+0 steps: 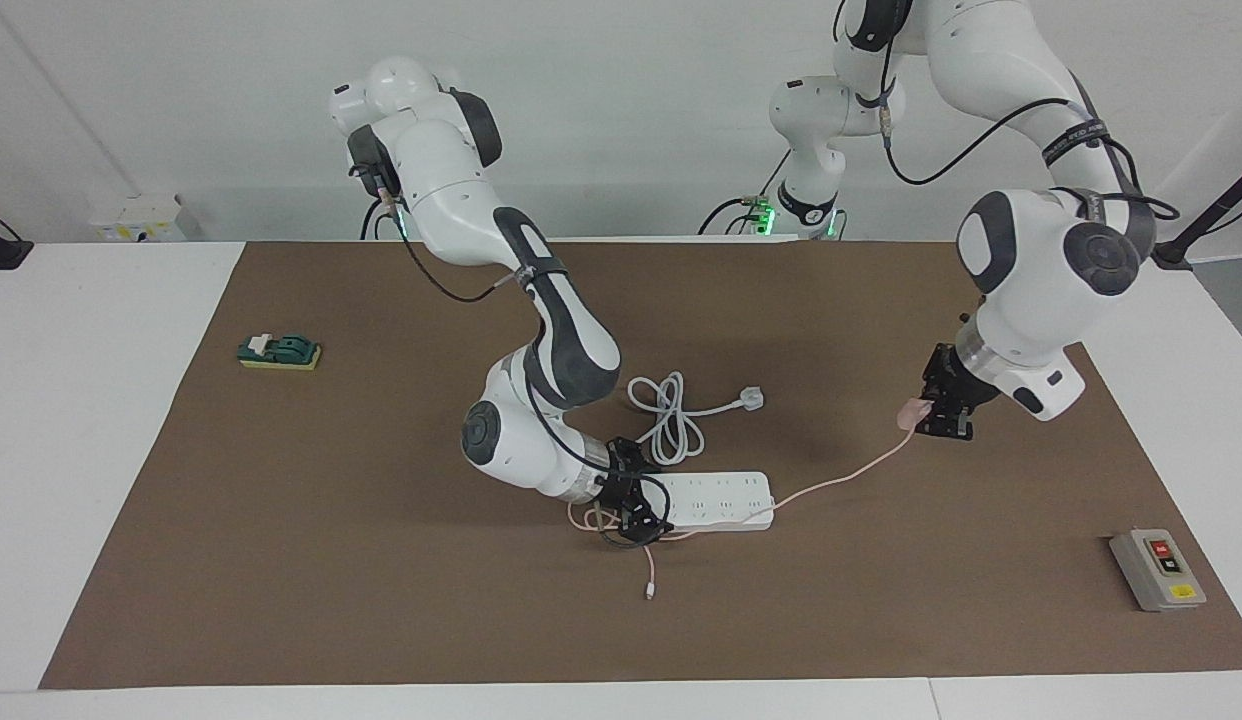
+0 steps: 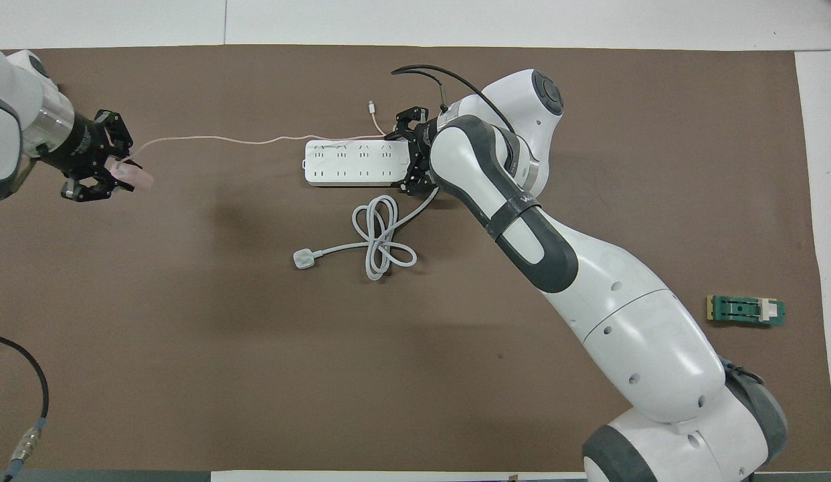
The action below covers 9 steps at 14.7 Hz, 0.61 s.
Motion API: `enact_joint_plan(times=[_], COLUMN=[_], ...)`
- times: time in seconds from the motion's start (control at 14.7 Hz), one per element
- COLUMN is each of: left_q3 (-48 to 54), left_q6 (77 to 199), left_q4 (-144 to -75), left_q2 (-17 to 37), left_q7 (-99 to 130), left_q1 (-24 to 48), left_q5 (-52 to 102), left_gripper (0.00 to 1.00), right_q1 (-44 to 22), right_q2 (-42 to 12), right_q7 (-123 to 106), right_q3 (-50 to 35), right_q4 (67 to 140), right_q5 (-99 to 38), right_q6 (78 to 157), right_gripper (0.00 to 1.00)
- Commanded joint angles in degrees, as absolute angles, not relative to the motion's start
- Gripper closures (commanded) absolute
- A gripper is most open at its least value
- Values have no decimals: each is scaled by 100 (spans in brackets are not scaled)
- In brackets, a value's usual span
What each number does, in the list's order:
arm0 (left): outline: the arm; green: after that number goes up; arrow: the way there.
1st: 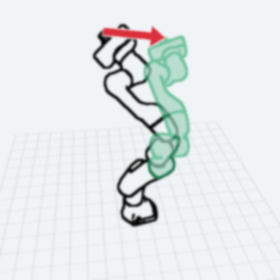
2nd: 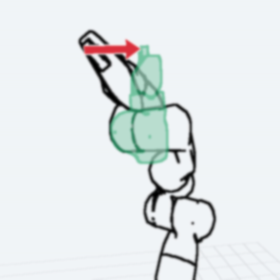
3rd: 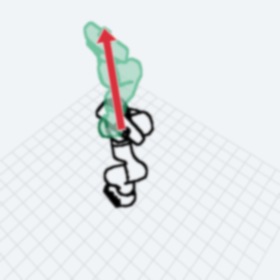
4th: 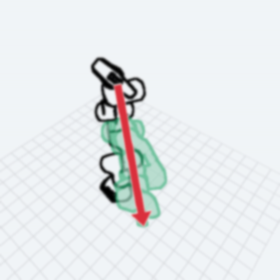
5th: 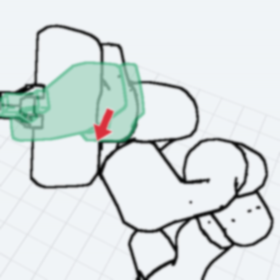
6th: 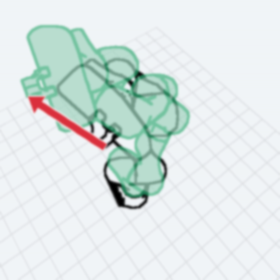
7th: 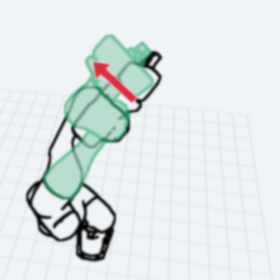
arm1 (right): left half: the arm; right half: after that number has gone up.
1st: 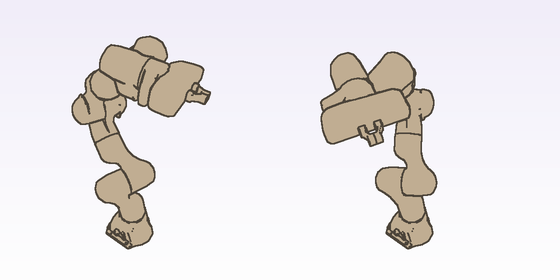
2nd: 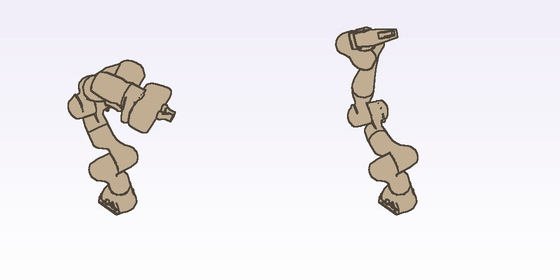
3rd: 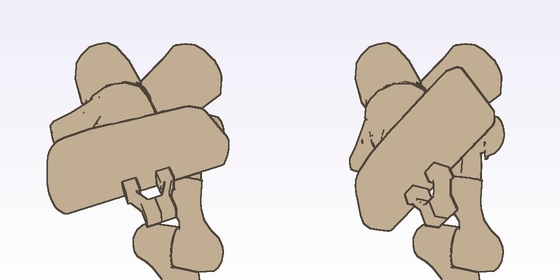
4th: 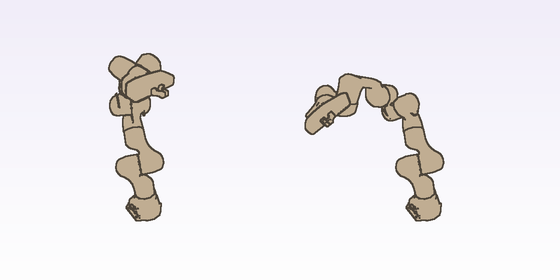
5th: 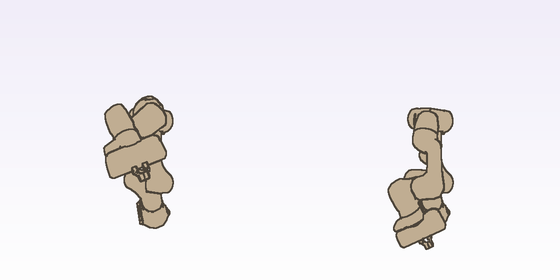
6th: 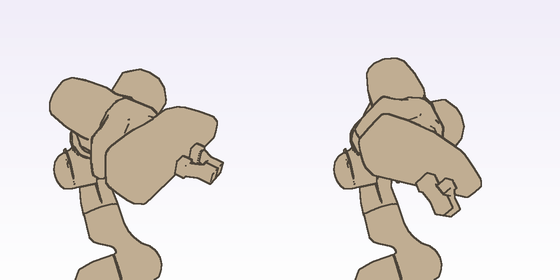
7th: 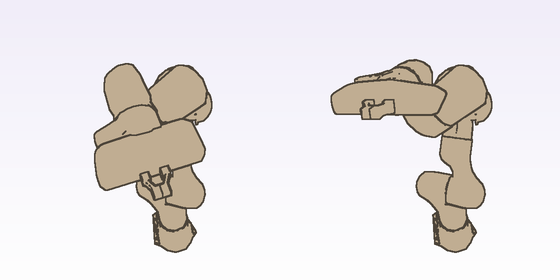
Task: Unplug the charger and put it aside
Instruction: 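Pull the pink plug out of the strip with the left gripper, then lower the plug onto the table with the left gripper while the right gripper lifts away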
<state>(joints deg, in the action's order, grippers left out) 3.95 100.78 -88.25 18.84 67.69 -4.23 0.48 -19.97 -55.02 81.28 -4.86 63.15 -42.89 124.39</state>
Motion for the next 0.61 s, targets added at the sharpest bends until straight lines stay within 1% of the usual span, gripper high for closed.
enact_joint_plan(times=[0.0, 0.14, 0.27, 0.41, 0.54], left_q3=[448, 457, 448, 457, 475], left_q6=[9765, 9790, 10114, 10702, 11169], left_q4=[-9062, -9114, -9403, -9972, -10422], left_q2=[1521, 1494, 1398, 1214, 1073], left_q7=[5821, 5529, 5458, 5475, 5502], left_q1=[-956, -1229, -1222, -1143, -1011], left_q5=[149, 228, 264, 264, 272], left_gripper=[100, 100, 100, 100, 100], right_q1=[-2022, -1943, -1925, -1916, -1872], right_q2=[-5617, -5407, -5169, -4879, -4458], right_q7=[8174, 8174, 8183, 8183, 8174], right_q3=[-439, -439, -396, -273, -115], right_q4=[6091, 6100, 6248, 6458, 6749], right_q5=[-4192, -4175, -4175, -4166, -4166], right_q6=[12464, 12393, 12218, 12129, 11884], right_gripper=[0, 0, 0, 0, 0])
